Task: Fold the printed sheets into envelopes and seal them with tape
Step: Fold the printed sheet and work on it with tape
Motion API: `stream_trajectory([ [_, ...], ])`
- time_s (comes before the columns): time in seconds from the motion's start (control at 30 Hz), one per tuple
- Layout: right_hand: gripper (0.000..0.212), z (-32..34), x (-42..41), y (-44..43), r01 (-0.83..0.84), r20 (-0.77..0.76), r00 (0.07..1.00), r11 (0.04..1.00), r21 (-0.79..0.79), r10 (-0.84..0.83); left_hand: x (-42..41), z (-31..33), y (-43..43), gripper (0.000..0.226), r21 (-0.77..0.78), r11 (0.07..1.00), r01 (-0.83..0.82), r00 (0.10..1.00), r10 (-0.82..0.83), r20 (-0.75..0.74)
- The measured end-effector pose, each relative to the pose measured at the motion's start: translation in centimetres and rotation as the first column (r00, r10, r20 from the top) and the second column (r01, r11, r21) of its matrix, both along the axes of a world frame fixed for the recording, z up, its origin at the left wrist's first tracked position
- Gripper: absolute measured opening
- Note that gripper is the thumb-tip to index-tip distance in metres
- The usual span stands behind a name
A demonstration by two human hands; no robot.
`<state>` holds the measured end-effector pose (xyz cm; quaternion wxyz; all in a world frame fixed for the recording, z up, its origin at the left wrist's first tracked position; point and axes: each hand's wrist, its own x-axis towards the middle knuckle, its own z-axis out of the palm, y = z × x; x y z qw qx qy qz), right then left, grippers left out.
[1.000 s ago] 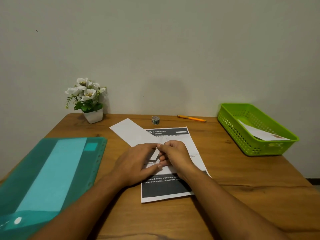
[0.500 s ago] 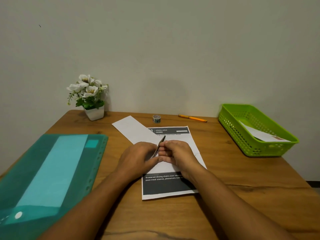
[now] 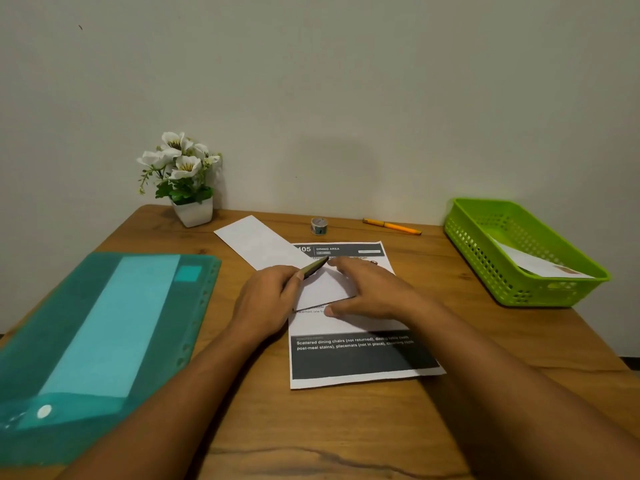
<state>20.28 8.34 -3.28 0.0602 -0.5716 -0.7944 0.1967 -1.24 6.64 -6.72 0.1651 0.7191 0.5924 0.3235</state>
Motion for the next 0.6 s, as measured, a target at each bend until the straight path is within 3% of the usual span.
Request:
stream_trajectory([
  [0.1, 0.103, 0.3, -0.2, 0.9, 0.016, -0.002, 1.0, 0.999, -0.041, -0.016, 0.1, -0.1, 0.1, 0.03, 0.003, 1.0, -0.002, 1.0, 0.002, 0.005],
  [0.3, 0.092, 1.2, -0.6, 2.2, -0.041, 0.086, 0.995, 0.998, -0.057, 0.046, 0.3, 0.0, 0.3, 0.028, 0.019, 0.999, -0.047, 0.999, 0.047, 0.005],
  [0.6, 0.105, 2.5, 0.3, 3.2, -0.086, 0.318, 0.945, 0.996, 0.018, 0.076, 0.2, -0.2, 0.5, 0.03, 0.121, 0.99, -0.076, 0.993, 0.086, -0.078],
])
